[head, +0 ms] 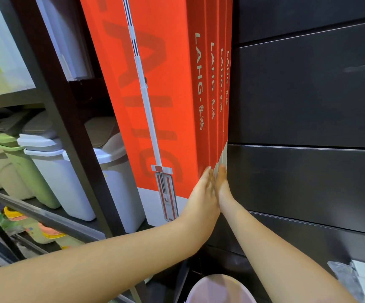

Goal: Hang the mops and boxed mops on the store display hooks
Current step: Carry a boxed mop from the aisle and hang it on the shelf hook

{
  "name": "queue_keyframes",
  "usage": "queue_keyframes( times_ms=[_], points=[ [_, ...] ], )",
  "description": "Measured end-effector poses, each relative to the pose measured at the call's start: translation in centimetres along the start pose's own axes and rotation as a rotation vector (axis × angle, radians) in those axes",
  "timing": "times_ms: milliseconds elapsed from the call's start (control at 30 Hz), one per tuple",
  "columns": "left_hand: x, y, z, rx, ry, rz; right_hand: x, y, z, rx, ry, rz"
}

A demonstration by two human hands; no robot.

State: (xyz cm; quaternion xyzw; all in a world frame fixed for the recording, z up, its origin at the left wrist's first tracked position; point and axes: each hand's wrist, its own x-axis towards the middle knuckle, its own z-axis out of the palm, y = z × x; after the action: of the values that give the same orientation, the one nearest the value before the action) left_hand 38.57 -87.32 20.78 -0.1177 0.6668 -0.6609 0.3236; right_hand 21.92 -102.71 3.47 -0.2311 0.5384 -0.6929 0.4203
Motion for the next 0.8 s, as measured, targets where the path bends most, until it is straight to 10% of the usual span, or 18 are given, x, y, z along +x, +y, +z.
queue_keyframes(
  times_ms=[67,433,567,667,800],
  points=[
    [-1.1,-1.7,-1.2,-0.335,-0.027,0.038,0.3,0.4,-0.1,-0.001,-0.040,-0.013],
    [1.7,4.5,0.8,-0.407,0.021,-0.232,-1.2,1.0,1.2,-0.022,0.072,0.100],
    [2.2,6.5,3.4,-0.640,0.454,-0.435,-11.9,-3.3,5.4,0.173,0.324,-0.199],
    [-0.8,4.3,3.4,-0.758,0.824,-0.480,-19.5,-6.7,7.9,-0.233,0.417,-0.375],
    [-2.3,5.0,5.1,-0.902,1.079,-0.770,-11.6,-3.2,3.8,0.107,0.123,-0.106]
  ],
)
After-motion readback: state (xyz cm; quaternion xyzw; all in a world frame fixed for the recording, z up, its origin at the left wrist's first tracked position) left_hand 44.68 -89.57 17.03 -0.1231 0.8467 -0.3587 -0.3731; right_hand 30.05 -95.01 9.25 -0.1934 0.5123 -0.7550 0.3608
